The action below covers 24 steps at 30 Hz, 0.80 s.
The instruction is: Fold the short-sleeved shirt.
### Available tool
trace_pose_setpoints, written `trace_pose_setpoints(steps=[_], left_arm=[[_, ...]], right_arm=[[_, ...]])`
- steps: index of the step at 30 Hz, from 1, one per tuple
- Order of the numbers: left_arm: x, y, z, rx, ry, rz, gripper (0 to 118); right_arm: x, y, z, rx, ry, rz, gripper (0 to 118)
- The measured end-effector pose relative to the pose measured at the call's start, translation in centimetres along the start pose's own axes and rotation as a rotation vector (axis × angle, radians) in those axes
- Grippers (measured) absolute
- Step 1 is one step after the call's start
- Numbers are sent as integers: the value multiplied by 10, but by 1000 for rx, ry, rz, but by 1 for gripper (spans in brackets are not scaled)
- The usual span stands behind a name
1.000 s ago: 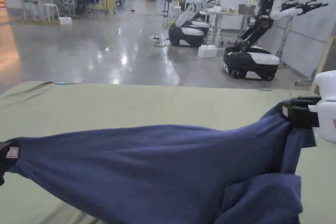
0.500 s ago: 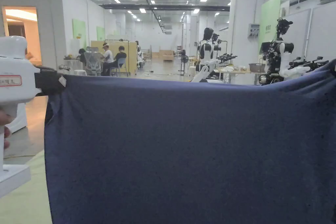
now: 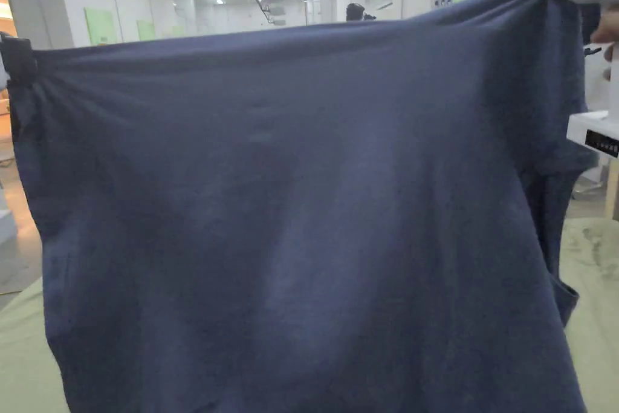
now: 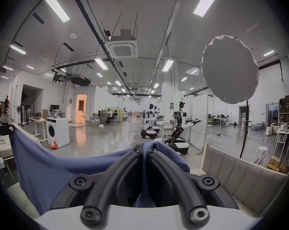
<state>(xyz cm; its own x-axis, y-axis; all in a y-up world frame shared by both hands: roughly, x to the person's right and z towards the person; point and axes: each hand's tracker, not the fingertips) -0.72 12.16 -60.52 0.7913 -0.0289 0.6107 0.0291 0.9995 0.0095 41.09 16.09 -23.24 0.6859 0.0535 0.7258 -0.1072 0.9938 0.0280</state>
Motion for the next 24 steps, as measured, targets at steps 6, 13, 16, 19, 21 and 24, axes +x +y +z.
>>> trace_pose_setpoints(steps=[6,13,16,19,21,24], left_arm=[[18,0,-81,56,46,-96,6],[44,-29,-161,90,125,-104,6],[52,-57,-191,76,146,-77,6],[56,-89,-217,-15,113,-5,6],[58,-113,-224,-26,94,20,6],[66,-157,-236,-97,85,-59,6]], right_arm=[[-2,7,-91,66,-26,2,5],[-15,-29,-178,102,-65,56,5],[-19,-58,-205,56,-33,19,5],[-22,-94,-225,7,-56,-64,5],[-23,-121,-237,-24,-39,-94,5],[-27,-174,-238,-65,-17,-1,5]])
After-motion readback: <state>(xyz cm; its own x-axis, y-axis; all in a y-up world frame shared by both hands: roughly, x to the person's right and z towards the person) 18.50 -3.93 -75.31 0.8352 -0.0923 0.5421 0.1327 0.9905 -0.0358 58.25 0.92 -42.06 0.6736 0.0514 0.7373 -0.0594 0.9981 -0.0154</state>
